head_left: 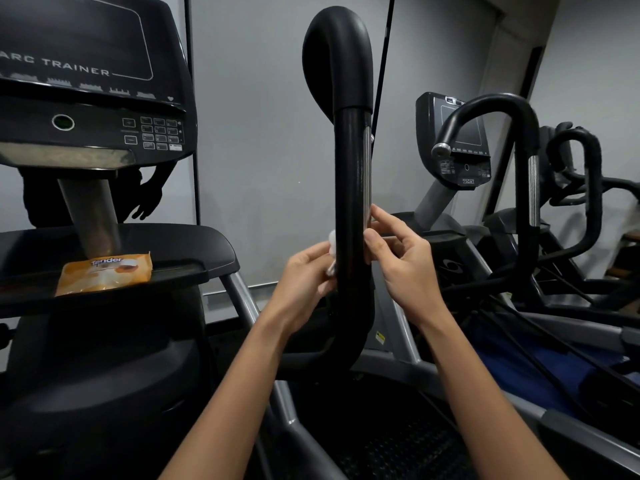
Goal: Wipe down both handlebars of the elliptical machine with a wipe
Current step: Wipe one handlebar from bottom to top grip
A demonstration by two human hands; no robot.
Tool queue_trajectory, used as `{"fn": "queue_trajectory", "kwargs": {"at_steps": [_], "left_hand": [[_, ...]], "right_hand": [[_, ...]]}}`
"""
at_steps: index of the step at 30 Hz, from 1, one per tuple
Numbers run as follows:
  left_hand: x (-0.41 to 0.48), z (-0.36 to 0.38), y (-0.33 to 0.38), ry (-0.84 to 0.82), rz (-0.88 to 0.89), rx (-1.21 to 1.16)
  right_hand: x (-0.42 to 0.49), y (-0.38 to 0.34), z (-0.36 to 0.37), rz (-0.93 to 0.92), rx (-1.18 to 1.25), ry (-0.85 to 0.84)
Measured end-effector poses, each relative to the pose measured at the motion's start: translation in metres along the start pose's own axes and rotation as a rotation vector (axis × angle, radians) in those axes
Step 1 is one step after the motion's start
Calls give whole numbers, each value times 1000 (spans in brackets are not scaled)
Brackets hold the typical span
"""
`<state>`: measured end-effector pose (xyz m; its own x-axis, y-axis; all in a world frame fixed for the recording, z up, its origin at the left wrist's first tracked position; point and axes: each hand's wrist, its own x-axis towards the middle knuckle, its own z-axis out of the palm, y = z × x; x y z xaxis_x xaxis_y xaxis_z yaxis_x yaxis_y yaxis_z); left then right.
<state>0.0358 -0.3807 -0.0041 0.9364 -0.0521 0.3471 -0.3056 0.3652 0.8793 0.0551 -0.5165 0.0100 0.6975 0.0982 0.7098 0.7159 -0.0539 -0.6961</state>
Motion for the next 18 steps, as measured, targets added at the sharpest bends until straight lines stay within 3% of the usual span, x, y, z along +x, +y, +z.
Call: {"fn": "queue_trajectory", "kwargs": {"at_steps": [3,6,10,12,15,18], "left_hand": [[-9,11,5,184,129,118],[-14,26,12,427,369,218],[-31,33,-13,509,594,375],[-33,27,-31,540,558,333],[-26,20,-38,443,329,169],[-18,26,-21,415,333,91]], "right_hand": [[0,1,1,7,-12,7],[-1,0,1,11,-12,14],[-1,0,3,14,-4,31],[-1,0,3,14,-1,34],[-1,-1,2,9,0,24],[-2,-2,2,5,10,24]]}}
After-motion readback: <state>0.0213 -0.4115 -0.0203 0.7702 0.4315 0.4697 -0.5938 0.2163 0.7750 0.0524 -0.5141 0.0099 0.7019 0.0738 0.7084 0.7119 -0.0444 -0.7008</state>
